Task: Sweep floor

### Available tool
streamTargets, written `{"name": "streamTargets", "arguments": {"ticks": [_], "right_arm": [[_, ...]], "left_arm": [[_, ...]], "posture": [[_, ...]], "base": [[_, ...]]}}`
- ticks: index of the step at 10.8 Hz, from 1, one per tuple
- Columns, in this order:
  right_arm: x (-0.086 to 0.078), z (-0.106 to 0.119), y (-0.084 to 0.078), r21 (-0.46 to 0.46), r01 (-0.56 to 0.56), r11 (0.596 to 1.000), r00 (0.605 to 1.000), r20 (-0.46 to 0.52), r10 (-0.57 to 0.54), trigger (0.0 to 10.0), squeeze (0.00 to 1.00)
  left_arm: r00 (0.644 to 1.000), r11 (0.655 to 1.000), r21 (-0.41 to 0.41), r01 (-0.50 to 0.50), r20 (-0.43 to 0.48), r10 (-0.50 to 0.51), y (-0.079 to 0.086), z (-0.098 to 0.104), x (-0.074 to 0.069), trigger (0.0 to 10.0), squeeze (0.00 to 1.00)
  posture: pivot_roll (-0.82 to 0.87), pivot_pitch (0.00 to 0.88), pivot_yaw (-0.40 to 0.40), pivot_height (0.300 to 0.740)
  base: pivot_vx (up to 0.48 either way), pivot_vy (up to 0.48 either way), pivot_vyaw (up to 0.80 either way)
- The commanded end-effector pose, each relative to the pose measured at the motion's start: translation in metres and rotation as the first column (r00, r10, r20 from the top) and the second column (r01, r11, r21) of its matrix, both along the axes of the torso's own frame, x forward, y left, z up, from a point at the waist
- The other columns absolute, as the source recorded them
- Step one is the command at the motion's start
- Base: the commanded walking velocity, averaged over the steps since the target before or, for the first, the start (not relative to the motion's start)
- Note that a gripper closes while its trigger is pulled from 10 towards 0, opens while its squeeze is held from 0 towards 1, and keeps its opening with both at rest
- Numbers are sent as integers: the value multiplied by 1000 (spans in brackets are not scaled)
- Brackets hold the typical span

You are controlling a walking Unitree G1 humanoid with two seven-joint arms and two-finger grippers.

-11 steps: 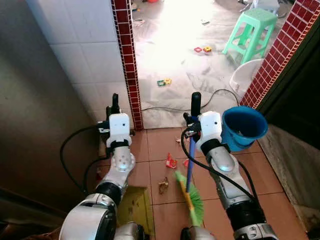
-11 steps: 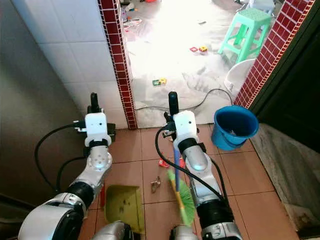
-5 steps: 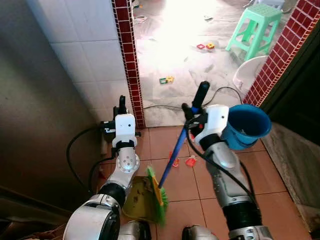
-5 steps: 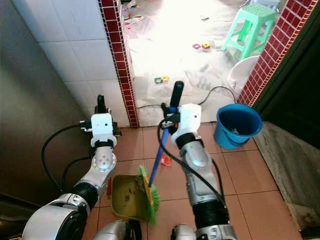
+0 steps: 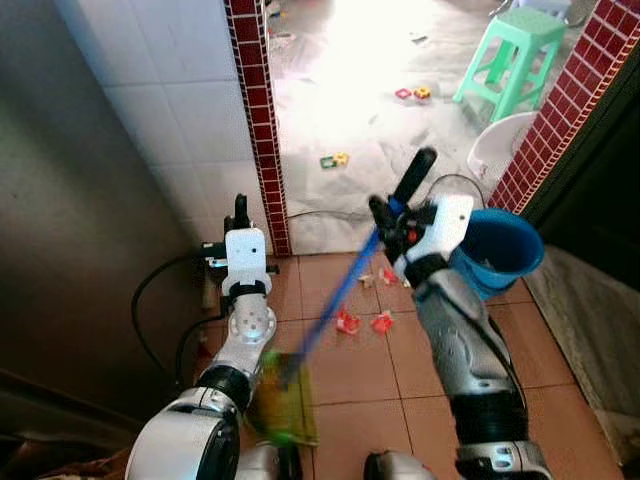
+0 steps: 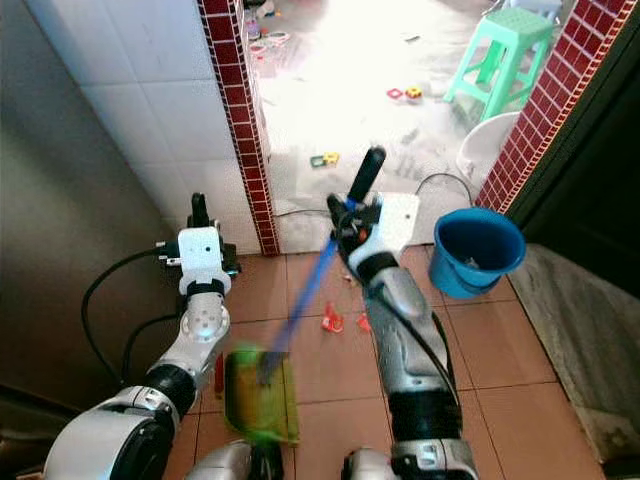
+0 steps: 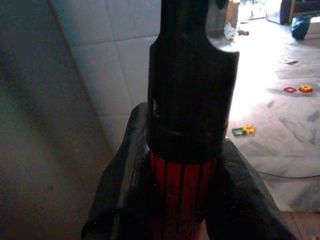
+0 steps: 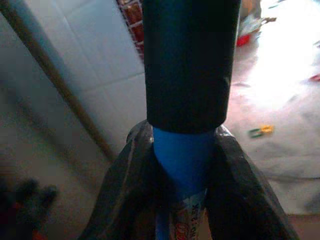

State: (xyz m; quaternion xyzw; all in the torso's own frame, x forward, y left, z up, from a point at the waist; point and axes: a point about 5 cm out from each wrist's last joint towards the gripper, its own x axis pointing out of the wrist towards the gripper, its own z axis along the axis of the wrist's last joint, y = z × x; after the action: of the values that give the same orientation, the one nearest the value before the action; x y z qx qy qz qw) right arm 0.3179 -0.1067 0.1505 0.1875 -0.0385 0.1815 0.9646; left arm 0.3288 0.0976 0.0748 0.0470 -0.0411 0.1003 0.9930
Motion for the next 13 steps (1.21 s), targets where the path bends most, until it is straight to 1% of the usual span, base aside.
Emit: {"name": "streamTargets", "arguments": {"ticks": [1,2,3,4,5,6,7,8,9,10,11,12,13], "right_arm": [[2,18,2,45,-27,999,998,60,24,10000,0],[3,29,-3,-143,-9,990,985,167,33,10000,0],[5,37,-7,-228,23,973,975,222,29,10000,0],[8,47,-14,-306,90,948,956,293,4,10000,0],[13,52,-23,-336,154,929,943,330,-37,10000,0],[14,53,-34,-434,258,863,909,411,-65,10000,0],[14,47,-40,-449,301,841,906,411,-104,10000,0],[13,40,-47,-458,366,810,895,412,-172,10000,0],[13,36,-55,-454,413,790,884,407,-228,10000,0],[12,32,-60,-483,455,748,868,426,-254,10000,0],[12,21,-65,-526,482,700,860,435,-265,10000,0],[10,14,-68,-538,490,686,861,424,-282,10000,0],[8,8,-66,-542,479,690,868,409,-281,10000,0]], "left_arm": [[1000,1000,-24,3,-10,-4,-3,3,3,10000,0],[998,998,-70,1,-57,-5,0,0,6,10000,0],[993,988,-154,26,-111,-43,1,-4,8,10000,0],[987,972,-220,80,-120,-108,1,-4,10,10000,0],[985,956,-285,74,-129,-114,3,-5,11,10000,0],[983,941,-331,74,-134,-124,6,-6,11,10000,0],[983,938,-335,88,-125,-137,5,-6,11,10000,0],[982,937,-336,101,-115,-147,5,-5,11,10000,0],[984,939,-331,98,-111,-141,7,-4,11,10000,0],[987,941,-323,100,-89,-135,11,0,13,10000,0],[987,924,-354,142,-22,-160,17,9,16,10000,0],[985,919,-359,165,15,-171,21,13,16,10000,0],[986,929,-330,169,50,-162,24,17,14,10000,0]], "posture": [[-145,84,78,740],[-148,77,78,740],[-151,69,75,740],[-153,64,73,740],[-154,60,69,740],[-157,55,65,740],[-153,51,61,740],[-151,49,60,740],[-144,44,60,740],[-140,40,65,740],[-129,38,69,740],[-122,39,70,740],[-121,39,74,740]], "base": [[0,0,0],[0,0,0],[0,0,0],[0,0,0],[0,0,0],[0,0,0],[0,0,0],[0,0,0],[0,0,0],[0,0,0],[0,0,0],[0,0,0],[0,0,0]]}}
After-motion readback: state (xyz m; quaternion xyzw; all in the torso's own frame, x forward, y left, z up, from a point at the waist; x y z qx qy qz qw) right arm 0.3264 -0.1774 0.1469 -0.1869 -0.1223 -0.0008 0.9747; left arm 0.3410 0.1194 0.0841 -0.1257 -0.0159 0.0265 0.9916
